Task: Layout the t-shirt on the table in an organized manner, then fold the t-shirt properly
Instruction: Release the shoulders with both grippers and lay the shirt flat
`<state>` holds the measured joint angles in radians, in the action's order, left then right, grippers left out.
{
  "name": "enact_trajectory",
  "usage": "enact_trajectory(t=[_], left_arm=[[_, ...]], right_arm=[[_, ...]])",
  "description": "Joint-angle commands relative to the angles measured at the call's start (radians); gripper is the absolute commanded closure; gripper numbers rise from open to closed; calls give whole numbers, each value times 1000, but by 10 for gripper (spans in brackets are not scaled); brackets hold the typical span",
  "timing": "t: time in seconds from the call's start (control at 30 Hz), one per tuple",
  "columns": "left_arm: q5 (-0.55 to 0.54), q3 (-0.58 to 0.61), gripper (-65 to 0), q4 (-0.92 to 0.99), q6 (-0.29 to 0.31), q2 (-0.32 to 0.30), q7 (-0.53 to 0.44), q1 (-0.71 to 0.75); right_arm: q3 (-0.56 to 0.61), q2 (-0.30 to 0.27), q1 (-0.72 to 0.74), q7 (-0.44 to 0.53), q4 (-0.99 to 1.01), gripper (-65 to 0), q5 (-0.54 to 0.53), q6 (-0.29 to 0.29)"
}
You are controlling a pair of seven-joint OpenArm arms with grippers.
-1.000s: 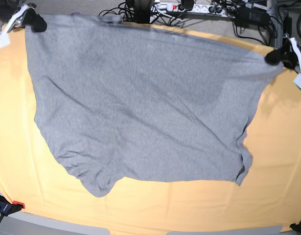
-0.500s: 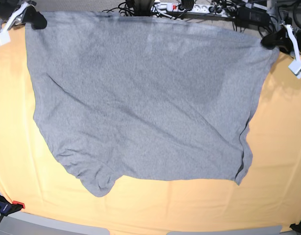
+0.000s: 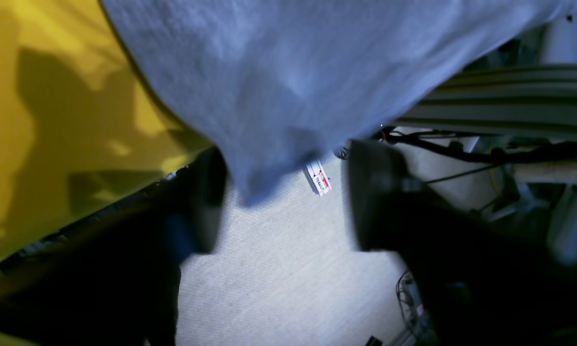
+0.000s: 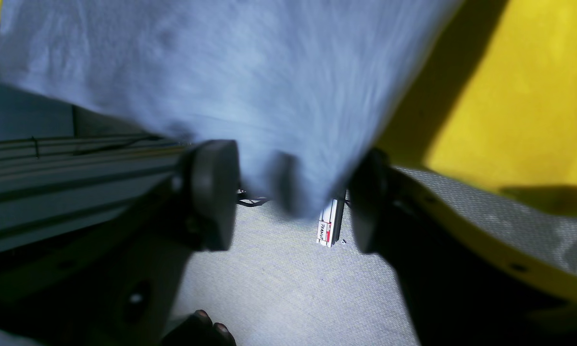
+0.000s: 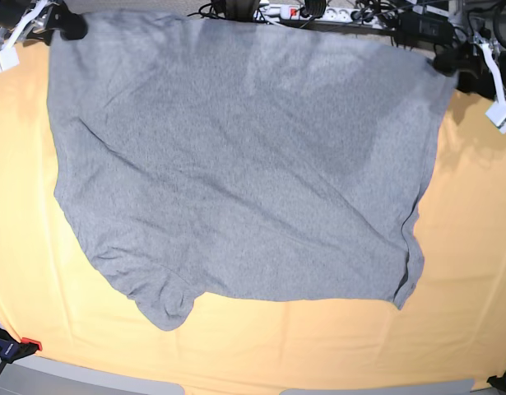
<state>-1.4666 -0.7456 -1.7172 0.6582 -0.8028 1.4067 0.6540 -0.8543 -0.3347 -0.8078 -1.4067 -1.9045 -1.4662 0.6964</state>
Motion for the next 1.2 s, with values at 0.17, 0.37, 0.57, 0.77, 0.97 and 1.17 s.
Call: enact_trajectory(t=[0.17, 0.37, 0.57, 0.77, 0.97, 1.17], left_arm=[[-17, -11, -481, -10, -4, -32, -10, -4], [-17, -44, -481, -10, -2, -34, -10, -10], [-17, -130, -481, -10, 3, -28, -10, -169], [84, -141, -481, -9, -2, 1, -153, -371], [363, -138, -481, 7, -105, 124, -322, -525], [510, -67, -481, 167, -171, 200, -412, -650]], right_arm=[[-10, -46, -9, 10, -14, -391, -17, 2], [-10, -119, -6, 10, -14, -390, -17, 2], [-10, -153, 37, 10, -14, -390, -17, 2], [-10, -153, 144, 10, -14, -390, -17, 2], [-10, -153, 251, 10, -14, -390, -17, 2], [-10, -153, 338, 10, -14, -390, -17, 2]])
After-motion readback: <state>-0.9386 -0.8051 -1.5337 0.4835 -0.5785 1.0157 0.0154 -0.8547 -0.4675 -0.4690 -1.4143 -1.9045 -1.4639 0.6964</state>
